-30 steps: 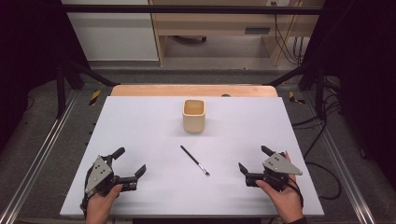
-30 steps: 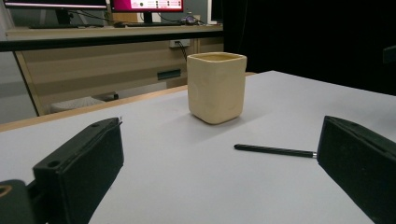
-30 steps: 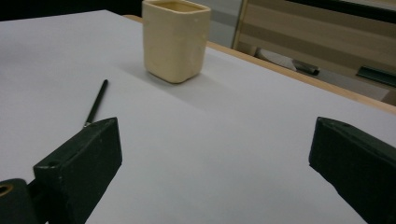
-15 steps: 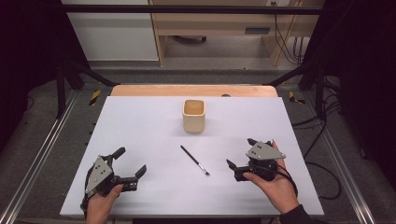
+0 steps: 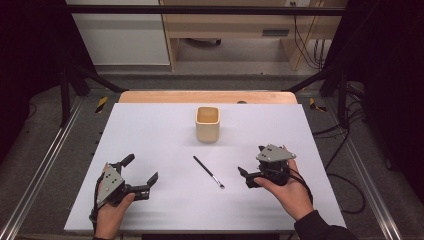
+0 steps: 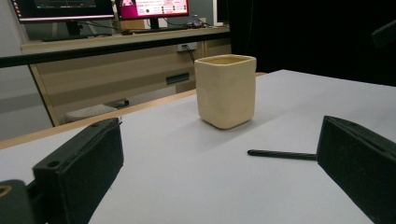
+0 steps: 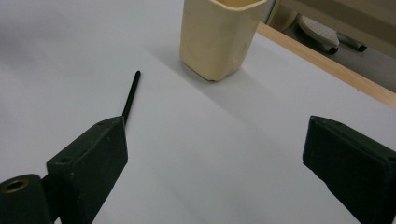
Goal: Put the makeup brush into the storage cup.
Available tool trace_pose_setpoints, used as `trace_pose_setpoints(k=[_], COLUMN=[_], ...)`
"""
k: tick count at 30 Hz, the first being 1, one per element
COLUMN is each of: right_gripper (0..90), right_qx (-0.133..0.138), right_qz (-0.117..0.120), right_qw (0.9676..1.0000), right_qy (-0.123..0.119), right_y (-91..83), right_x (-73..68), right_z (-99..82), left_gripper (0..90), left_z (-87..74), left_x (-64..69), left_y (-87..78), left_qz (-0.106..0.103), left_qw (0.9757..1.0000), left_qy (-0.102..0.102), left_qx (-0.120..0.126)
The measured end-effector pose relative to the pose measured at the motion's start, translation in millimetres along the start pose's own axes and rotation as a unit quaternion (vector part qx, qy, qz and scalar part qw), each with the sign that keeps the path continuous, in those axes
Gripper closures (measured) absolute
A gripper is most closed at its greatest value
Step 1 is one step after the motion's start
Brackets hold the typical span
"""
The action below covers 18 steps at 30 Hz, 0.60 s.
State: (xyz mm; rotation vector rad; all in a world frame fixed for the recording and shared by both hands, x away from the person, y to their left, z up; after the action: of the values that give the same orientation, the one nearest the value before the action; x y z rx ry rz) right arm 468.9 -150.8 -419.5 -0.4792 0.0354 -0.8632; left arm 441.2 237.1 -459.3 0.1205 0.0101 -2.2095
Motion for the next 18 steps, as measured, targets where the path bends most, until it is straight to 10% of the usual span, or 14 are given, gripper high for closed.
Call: trace_pose_setpoints(k=[18], right_gripper=[5.1], right_qx=[-0.071], right_qz=[0.046], right_qw=[0.9963], right_qy=[-0.017], right_y=[26.5], right_x=[-16.2], right_z=[8.9], left_gripper=[0.4], left_z=[0.2], left_x=[4.7], left_y=[1.1], left_qz=[-0.003], left_qw=[1.0000], left_qy=[-0.002], left_qx=[0.001])
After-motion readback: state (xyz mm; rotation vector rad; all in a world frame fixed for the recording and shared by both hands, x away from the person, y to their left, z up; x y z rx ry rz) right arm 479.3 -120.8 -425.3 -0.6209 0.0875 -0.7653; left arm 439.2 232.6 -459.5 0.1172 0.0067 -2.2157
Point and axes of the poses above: each handheld gripper's, and its own axes: y roughly forward along the jaws, z roughly out of its top, x roughly to its right, the point moved 4 cm from there along y, roughly forward along the jaws, and after that the axes turned 7 degrees about x, right-handed, at the moved point
